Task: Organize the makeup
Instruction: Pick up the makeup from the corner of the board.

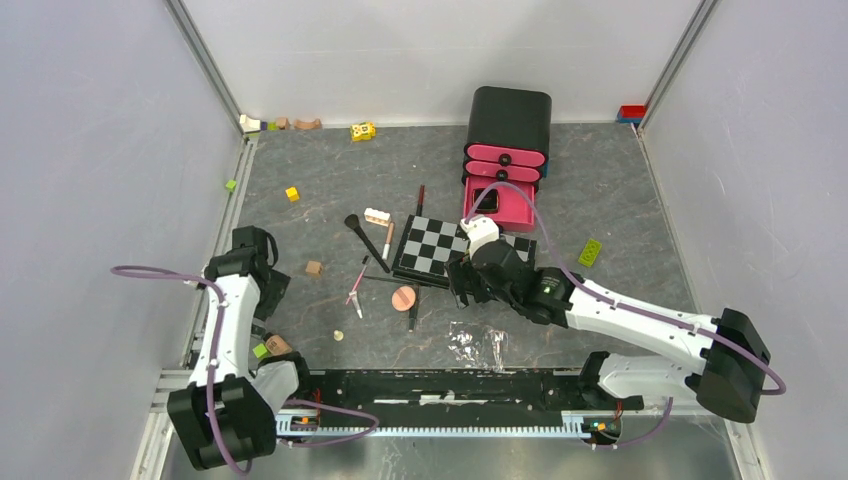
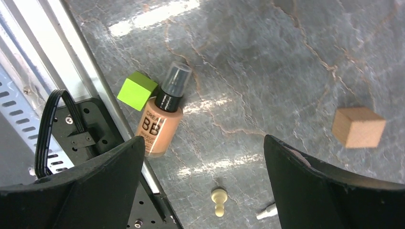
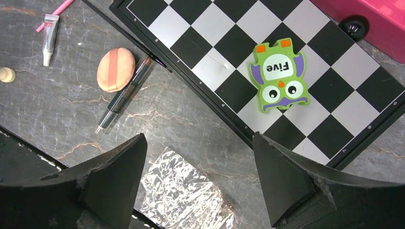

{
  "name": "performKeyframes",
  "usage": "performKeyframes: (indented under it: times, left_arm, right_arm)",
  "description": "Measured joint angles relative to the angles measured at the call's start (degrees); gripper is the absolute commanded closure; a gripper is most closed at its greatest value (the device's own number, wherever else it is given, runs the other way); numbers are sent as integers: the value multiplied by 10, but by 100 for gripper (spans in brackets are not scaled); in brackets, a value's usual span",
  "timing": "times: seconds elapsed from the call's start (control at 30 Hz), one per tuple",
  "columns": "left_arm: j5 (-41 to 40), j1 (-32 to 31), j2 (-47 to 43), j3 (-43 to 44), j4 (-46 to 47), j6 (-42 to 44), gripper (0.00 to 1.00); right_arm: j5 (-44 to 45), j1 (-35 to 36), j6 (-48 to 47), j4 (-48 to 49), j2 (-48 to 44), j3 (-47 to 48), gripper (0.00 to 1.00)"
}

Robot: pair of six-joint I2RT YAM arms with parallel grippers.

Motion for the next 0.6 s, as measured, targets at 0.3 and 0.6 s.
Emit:
performKeyframes:
  times: [0.3, 0.6]
  left_arm:
    - [4, 58, 51, -30, 23, 0, 0]
    - [5, 73, 66, -52, 60, 0, 3]
  right_arm:
    - [0, 0, -2, 0, -7, -9, 11]
    - [-1, 0, -3, 0, -7, -9, 11]
